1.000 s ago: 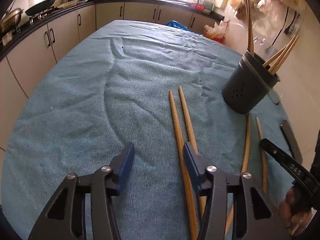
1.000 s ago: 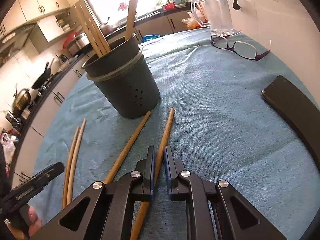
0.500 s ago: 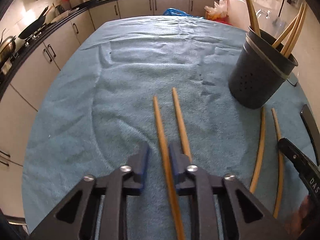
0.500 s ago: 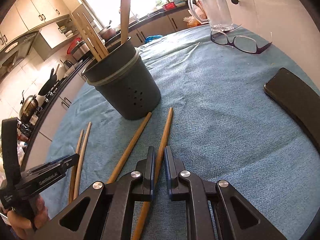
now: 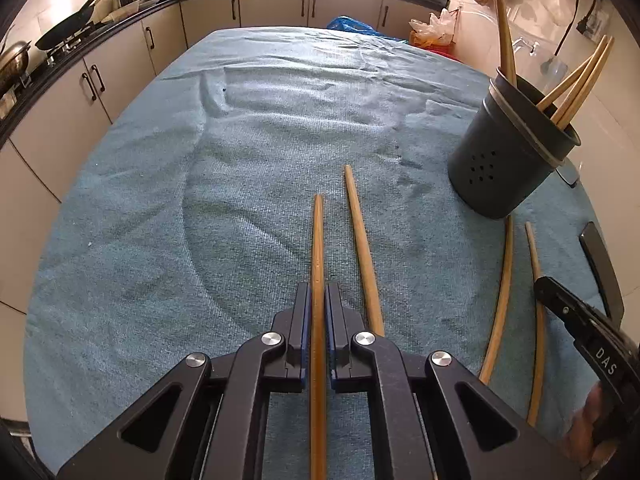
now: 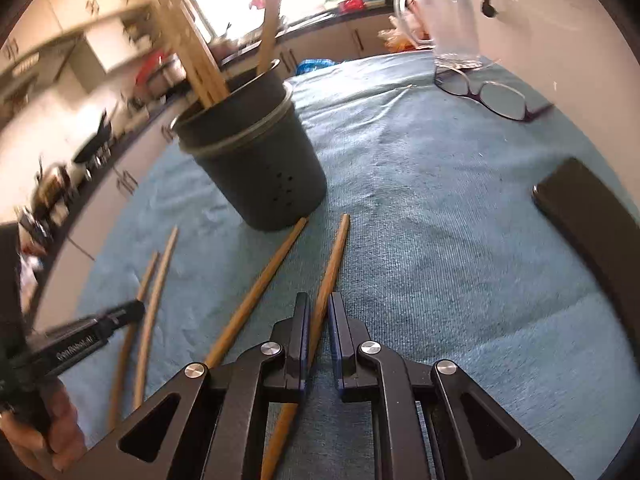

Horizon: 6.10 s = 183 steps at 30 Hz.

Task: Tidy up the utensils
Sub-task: 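Close the right gripper on another wooden chopstick and lift it, then carry the held chopstick upright over the grey cup with the right gripper, then lower the chopstick into the grey cup and open the right gripper, then move the open right tool down to the last chopstick on the towel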

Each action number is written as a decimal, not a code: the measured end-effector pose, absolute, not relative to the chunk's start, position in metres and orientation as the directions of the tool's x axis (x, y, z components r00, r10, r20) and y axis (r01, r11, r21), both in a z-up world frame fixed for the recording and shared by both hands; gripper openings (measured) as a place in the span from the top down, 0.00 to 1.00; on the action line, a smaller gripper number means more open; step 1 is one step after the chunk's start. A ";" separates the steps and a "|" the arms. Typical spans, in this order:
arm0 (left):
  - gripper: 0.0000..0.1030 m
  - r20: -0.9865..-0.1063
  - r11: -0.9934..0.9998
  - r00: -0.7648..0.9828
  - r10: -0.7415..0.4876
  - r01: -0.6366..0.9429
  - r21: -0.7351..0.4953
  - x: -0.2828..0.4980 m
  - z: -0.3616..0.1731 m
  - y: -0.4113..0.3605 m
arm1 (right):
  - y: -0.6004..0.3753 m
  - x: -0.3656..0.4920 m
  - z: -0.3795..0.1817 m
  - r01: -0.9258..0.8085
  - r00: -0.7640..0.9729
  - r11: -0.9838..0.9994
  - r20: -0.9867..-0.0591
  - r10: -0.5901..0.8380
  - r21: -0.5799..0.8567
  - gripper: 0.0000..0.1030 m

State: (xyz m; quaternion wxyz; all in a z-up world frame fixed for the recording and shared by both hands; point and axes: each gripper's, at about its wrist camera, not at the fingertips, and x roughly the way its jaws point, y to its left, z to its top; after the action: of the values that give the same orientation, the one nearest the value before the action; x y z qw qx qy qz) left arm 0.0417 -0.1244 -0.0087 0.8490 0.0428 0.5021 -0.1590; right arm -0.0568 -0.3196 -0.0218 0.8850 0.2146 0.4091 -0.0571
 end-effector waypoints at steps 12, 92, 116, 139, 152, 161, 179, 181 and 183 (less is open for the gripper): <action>0.94 -0.776 0.921 0.525 -0.350 0.344 -0.183 0.027 0.040 -0.102 | -0.327 -0.068 0.013 0.290 0.667 0.877 -0.738 0.101 0.382 0.93; 0.94 -0.590 0.863 0.644 -0.488 0.459 -0.212 -0.040 0.137 -0.090 | -0.292 -0.146 0.116 0.130 0.882 0.904 -0.464 0.081 0.406 0.94; 0.94 -0.569 0.830 0.624 -0.536 0.514 -0.218 -0.005 0.184 -0.129 | -0.321 -0.135 0.171 0.141 0.918 0.897 -0.395 0.040 0.420 0.94; 0.94 -0.486 0.801 0.642 -0.593 0.529 -0.280 0.074 0.241 -0.189 | -0.367 -0.064 0.217 0.224 0.930 0.877 -0.361 -0.063 0.425 0.96; 0.94 -0.556 0.815 0.604 -0.571 0.501 -0.292 0.113 0.186 -0.200 | -0.406 -0.042 0.171 0.279 0.884 0.835 -0.467 -0.030 0.475 0.96; 0.94 -0.582 0.803 0.564 -0.586 0.499 -0.325 0.127 0.162 -0.210 | -0.493 -0.012 0.071 0.512 0.692 0.681 -0.721 0.035 0.525 0.90; 0.94 -0.597 0.784 0.525 -0.607 0.519 -0.340 0.141 0.144 -0.214 | -0.535 0.060 -0.011 0.694 0.570 0.542 -0.822 -0.011 0.473 0.79; 0.94 -0.600 0.784 0.522 -0.606 0.519 -0.339 0.143 0.142 -0.215 | -0.538 0.064 -0.017 0.698 0.562 0.539 -0.827 -0.005 0.471 0.82; 0.94 -0.601 0.784 0.521 -0.606 0.519 -0.340 0.144 0.141 -0.216 | -0.539 0.065 -0.020 0.687 0.575 0.539 -0.818 0.005 0.486 0.87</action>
State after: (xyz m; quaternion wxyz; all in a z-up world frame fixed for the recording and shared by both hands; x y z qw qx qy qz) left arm 0.1439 -0.2155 0.1406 0.8702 -0.0590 0.3673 -0.3231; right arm 0.0653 -0.5385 -0.0203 0.7779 0.4270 0.4056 -0.2192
